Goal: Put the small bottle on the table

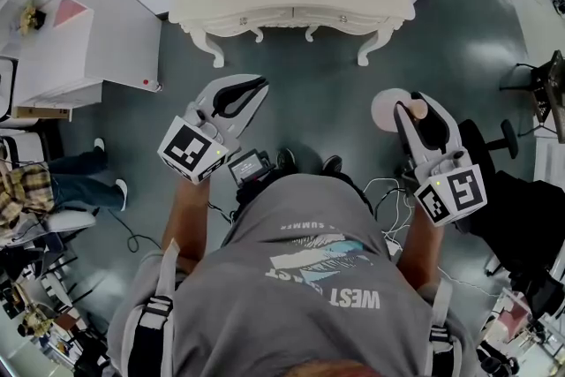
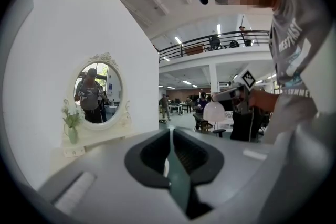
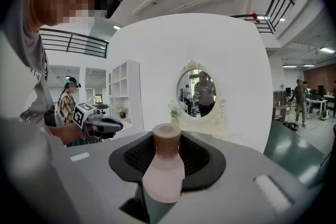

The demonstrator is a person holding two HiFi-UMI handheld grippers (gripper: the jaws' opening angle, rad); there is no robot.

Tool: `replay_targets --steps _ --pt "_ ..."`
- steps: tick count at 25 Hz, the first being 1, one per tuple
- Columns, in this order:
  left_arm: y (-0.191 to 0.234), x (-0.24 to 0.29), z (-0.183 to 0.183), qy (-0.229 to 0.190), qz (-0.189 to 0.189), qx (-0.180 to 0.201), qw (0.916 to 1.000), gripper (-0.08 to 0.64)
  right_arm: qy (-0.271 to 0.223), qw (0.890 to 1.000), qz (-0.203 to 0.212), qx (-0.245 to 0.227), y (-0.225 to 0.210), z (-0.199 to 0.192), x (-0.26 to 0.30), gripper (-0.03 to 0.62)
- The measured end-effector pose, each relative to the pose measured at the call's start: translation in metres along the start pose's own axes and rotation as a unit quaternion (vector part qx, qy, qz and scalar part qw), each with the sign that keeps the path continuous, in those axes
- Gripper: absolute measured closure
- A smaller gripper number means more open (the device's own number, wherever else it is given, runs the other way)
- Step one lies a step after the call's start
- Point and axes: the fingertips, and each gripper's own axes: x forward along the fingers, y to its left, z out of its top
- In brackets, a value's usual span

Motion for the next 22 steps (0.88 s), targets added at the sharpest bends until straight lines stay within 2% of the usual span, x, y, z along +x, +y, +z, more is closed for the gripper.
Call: replay_targets --steps 10,22 --pt "0.011 -0.006 -0.007 0.001 -0.008 -0.005 1.0000 0.540 0.002 1.000 0.014 0.002 0.009 0.005 0.028 0.449" --pt "0.041 0.042 -0.009 0.022 0.020 -0.012 0.9995 0.540 0.004 0.998 0.068 0.006 -0.036 0.013 0.091 0.449"
